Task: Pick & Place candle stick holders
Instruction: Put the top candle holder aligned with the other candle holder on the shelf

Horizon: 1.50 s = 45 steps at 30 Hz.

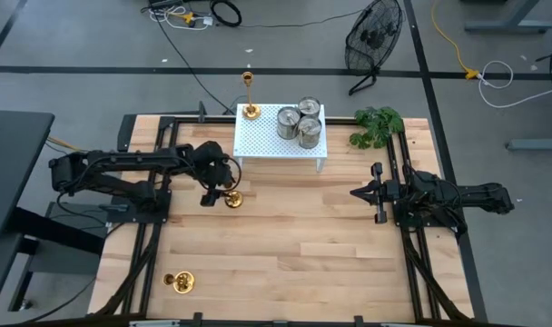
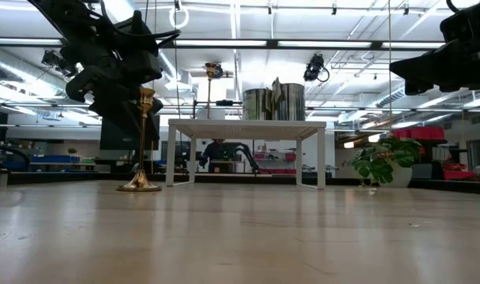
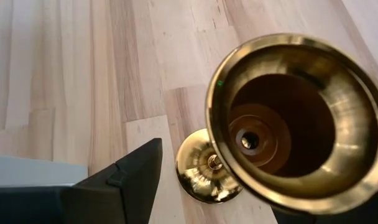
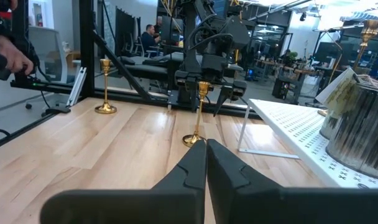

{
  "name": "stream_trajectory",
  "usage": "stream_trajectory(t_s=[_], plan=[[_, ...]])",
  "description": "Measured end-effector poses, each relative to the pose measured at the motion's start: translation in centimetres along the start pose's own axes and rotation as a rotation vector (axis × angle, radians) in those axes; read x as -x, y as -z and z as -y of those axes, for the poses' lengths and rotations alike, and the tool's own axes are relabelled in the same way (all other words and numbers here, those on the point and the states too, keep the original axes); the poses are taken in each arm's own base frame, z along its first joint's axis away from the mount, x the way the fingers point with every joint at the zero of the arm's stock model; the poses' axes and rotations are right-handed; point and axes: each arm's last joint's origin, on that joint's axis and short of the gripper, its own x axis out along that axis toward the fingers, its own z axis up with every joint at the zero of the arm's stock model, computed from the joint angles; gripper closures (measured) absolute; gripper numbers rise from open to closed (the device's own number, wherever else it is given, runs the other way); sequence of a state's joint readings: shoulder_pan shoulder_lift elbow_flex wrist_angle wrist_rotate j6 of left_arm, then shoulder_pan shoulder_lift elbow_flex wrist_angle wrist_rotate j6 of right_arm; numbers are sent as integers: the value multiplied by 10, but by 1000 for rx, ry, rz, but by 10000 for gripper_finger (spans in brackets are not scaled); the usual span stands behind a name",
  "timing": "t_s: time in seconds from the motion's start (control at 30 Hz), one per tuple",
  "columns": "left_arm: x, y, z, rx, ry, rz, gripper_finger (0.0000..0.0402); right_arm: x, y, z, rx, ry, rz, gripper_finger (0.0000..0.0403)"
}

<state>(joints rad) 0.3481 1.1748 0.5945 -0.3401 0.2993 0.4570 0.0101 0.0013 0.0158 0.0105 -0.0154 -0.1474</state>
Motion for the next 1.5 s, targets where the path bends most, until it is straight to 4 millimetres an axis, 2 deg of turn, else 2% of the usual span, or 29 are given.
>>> stream_trajectory(t_s=[1.5], plan=[[0, -4, -2, -13, -18, 38, 145, 0, 0, 0, 0, 0, 0, 385]])
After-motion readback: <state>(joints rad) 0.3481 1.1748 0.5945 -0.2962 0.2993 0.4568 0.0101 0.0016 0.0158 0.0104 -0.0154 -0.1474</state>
